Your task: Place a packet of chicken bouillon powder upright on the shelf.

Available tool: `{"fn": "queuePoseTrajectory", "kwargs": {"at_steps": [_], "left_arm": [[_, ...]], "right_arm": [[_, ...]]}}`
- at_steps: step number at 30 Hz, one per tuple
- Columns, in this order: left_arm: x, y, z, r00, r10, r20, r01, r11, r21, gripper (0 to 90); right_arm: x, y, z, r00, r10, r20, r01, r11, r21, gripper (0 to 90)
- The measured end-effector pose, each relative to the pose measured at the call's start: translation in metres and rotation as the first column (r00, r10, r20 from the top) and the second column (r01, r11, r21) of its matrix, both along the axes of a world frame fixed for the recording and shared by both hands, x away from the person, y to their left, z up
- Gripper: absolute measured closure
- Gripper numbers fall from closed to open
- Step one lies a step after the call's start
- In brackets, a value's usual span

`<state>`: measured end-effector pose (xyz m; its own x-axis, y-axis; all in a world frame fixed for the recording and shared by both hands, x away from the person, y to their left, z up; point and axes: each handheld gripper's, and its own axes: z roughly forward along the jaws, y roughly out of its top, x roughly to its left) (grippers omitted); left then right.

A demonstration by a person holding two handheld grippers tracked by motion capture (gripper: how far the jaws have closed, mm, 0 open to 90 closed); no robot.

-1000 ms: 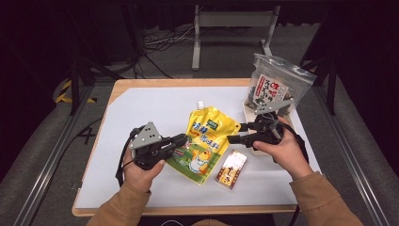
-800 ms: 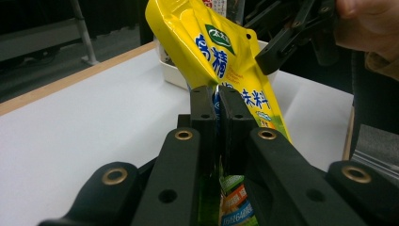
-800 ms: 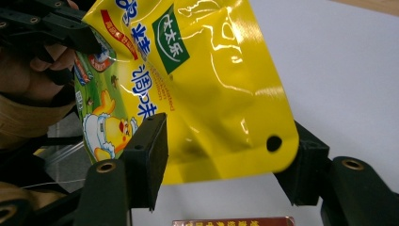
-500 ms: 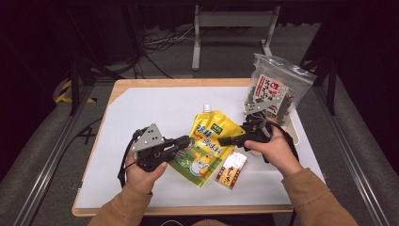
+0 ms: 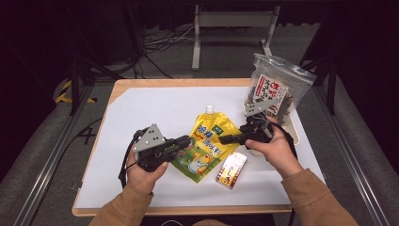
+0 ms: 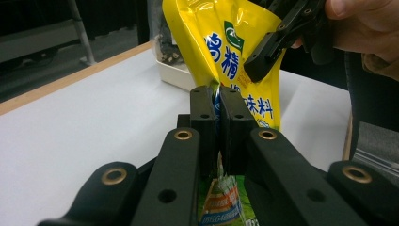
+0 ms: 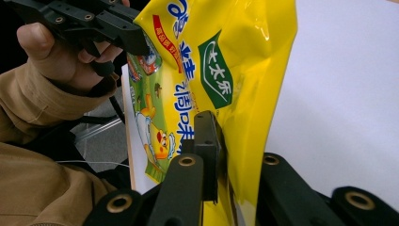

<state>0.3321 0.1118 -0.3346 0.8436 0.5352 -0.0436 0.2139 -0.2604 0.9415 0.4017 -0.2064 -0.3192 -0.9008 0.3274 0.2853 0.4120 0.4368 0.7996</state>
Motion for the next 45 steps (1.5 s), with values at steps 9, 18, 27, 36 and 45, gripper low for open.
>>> {"fn": "queuePoseTrajectory", "kwargs": {"at_steps": [9,18,27,36,45], "left_arm": [[0.003,0.002,-0.004,0.9999,0.01,-0.01,-0.01,0.9995,-0.028,85.3],[0.004,0.006,-0.004,1.0,-0.001,-0.004,0.001,0.9974,-0.072,84.4],[0.008,0.01,-0.003,1.0,-0.005,-0.005,0.004,0.9963,-0.086,75.5],[0.009,0.018,0.001,0.9998,0.013,0.018,-0.011,0.9948,-0.101,64.9],[0.015,0.031,0.005,0.9941,0.106,0.022,-0.104,0.9922,-0.068,53.3]], "right_arm": [[-0.006,0.003,0.014,0.9988,-0.012,0.046,0.015,0.999,-0.045,86.5],[-0.016,0.007,0.036,0.9933,0.0,0.116,0.011,0.996,-0.089,86.6],[-0.026,0.012,0.062,0.9806,0.029,0.194,-0.004,0.992,-0.128,86.9],[-0.035,0.018,0.083,0.9567,0.05,0.287,0.017,0.974,-0.228,87.0],[-0.034,0.008,0.098,0.9368,0.028,0.349,0.087,0.947,-0.31,87.0]]}}
